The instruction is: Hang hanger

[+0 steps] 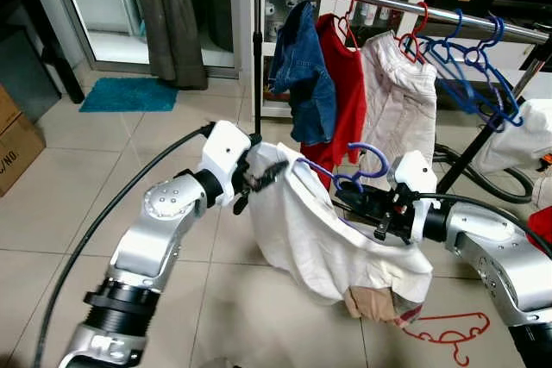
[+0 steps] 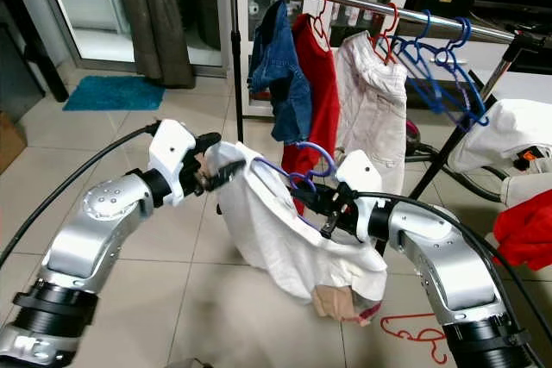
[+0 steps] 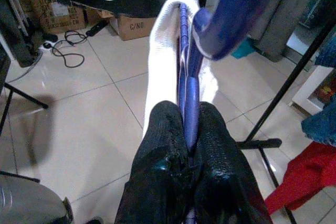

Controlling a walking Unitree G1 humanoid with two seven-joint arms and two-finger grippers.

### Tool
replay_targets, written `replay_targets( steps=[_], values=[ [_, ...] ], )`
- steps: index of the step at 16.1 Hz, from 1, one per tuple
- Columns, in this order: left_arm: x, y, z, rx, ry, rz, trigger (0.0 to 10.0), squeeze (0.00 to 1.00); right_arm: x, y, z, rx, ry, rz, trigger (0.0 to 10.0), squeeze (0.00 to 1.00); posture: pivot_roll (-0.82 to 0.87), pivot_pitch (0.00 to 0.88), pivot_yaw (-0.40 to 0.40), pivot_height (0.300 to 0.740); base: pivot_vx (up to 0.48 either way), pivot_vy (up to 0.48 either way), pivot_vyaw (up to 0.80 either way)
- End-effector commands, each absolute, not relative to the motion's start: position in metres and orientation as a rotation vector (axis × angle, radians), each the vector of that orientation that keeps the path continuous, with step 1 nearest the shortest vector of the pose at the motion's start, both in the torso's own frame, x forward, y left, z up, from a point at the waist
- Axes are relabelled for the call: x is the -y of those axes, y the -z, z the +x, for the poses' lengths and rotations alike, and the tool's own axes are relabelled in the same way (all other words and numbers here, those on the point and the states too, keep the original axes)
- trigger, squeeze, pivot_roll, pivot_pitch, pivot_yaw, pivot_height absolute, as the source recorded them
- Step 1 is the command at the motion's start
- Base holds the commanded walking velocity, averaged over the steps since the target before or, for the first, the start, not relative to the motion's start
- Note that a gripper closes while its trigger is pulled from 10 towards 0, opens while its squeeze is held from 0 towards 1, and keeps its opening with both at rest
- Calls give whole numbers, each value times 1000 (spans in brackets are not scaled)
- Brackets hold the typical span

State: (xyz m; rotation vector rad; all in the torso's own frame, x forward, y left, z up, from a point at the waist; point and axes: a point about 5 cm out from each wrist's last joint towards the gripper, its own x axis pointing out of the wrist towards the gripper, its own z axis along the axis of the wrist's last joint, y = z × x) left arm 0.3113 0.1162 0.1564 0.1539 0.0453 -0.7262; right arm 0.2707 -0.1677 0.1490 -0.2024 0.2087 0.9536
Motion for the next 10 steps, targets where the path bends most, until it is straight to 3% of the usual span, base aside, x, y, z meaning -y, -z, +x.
replay_targets(
  steps=[1, 5, 6, 7, 8, 9, 10],
  values=[
    [-112, -156, 310, -58, 745, 80, 0, 0, 162, -158, 273, -172, -968, -213, 10000, 0, 35, 0, -1, 740, 0, 0, 0],
    [-98, -150, 300, -145, 832, 84, 0, 0, 160, -159, 274, -173, -966, -215, 10000, 0, 32, 0, 1, 740, 0, 0, 0],
    [-97, -148, 296, -159, 865, 88, 3843, 0, 159, -160, 274, -174, -966, -215, 10000, 0, 32, 0, 3, 740, 0, 0, 0],
    [-96, -148, 295, -162, 882, 95, 3843, 0, 159, -160, 274, -175, -967, -215, 10000, 0, 32, 0, 3, 740, 0, 0, 0],
    [-94, -151, 290, -155, 936, 68, 10000, 0, 159, -159, 274, -178, -969, -222, 10000, 0, 32, 0, 3, 740, 0, 0, 0],
    [-95, -153, 287, -160, 946, 73, 10000, 329, 159, -159, 274, -178, -969, -221, 10000, 0, 32, 0, 4, 740, 0, 0, 0],
    [-97, -152, 289, -167, 916, 107, 10000, 1000, 158, -159, 274, -178, -969, -219, 10000, 0, 35, 0, 4, 740, 0, 0, 0]
  ],
)
